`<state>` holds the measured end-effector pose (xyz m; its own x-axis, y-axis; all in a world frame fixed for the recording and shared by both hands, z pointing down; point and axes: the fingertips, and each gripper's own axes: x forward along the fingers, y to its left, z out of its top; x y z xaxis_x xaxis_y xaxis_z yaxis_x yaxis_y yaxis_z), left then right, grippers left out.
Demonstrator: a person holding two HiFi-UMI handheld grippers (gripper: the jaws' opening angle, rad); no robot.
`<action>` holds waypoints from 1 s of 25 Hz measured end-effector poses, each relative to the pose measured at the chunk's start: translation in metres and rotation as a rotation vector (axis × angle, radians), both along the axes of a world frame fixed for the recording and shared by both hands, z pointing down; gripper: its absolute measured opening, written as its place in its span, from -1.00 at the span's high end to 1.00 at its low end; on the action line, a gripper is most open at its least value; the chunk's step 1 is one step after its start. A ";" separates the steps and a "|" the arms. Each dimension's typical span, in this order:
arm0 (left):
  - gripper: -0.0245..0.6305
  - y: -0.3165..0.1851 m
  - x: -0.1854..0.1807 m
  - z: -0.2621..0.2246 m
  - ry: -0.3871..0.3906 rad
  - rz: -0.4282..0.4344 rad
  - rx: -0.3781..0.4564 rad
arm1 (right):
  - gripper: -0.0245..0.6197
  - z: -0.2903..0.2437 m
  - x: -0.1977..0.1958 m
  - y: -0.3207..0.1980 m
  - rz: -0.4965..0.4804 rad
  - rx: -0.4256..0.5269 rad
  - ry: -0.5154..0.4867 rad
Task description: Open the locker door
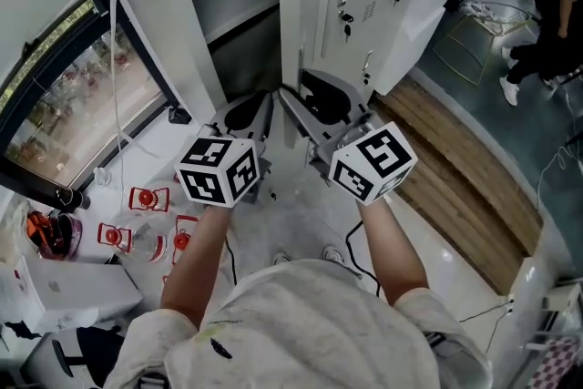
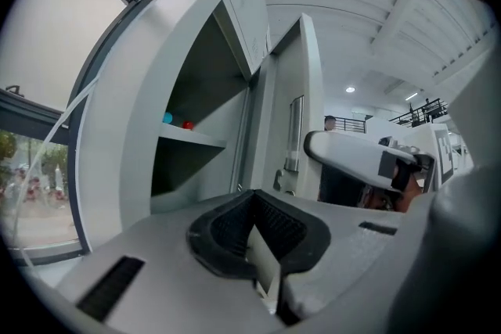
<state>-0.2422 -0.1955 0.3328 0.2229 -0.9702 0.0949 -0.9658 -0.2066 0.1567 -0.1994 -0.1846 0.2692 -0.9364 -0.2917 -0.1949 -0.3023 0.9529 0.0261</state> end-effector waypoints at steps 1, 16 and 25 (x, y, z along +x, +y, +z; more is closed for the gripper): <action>0.91 -0.003 0.003 0.000 0.000 0.005 -0.001 | 0.51 0.000 0.003 -0.001 -0.009 0.001 -0.004; 0.91 -0.030 0.050 -0.005 -0.001 0.074 0.001 | 0.50 0.000 0.058 -0.016 -0.067 0.000 -0.002; 0.91 -0.045 0.082 -0.007 -0.006 0.105 0.000 | 0.50 0.000 0.093 -0.034 -0.038 -0.025 -0.004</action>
<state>-0.1605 -0.2406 0.3253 0.3225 -0.9416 0.0965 -0.9398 -0.3064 0.1512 -0.1059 -0.2188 0.2692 -0.9461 -0.2607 -0.1921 -0.2658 0.9640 0.0009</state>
